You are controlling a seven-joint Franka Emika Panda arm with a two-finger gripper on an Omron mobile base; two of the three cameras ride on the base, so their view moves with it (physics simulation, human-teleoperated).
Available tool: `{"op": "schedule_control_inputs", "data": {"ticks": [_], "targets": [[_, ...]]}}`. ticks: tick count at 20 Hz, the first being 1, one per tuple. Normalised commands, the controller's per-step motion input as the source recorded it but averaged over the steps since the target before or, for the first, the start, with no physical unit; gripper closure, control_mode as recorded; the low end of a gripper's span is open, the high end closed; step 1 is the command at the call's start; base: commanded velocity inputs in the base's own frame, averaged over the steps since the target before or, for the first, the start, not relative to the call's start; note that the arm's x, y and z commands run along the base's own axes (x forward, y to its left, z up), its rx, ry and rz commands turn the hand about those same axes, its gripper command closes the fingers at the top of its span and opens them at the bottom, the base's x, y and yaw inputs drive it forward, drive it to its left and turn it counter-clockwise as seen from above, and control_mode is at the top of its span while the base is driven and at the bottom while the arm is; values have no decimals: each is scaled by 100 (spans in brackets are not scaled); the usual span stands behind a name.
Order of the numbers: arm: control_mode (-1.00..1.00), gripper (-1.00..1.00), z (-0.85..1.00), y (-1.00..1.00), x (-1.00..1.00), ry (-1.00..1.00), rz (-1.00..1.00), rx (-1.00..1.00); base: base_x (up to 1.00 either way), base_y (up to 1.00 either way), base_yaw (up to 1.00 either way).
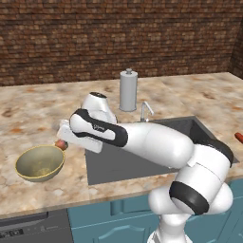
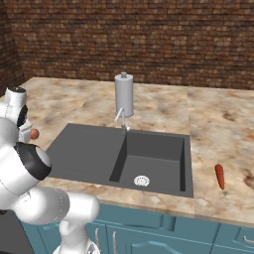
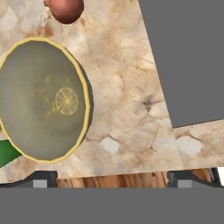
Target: Remove the carrot and onion from the sink. Then move the bowl and cup from the counter to the sink for washing.
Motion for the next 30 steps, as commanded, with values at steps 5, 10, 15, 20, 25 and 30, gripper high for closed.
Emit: {"op": "schedule_control_inputs", "data": {"ticks": [5, 10, 15, 20, 25, 30], "targets": [[-100, -100, -21, 12, 4, -11, 0, -12, 0, 0, 0], [-100, -100, -9, 13, 13, 0, 0, -1, 0, 0, 0], [-100, -100, -9, 12, 21, 1, 0, 3, 0, 0, 0], [-100, -100, -14, 16, 11, 0, 0, 0, 0, 0, 0], [-100, -100, -3, 8, 3, -9, 0, -1, 0, 0, 0], [-100, -100, 0, 15, 0, -15, 0, -3, 0, 0, 0]]}}
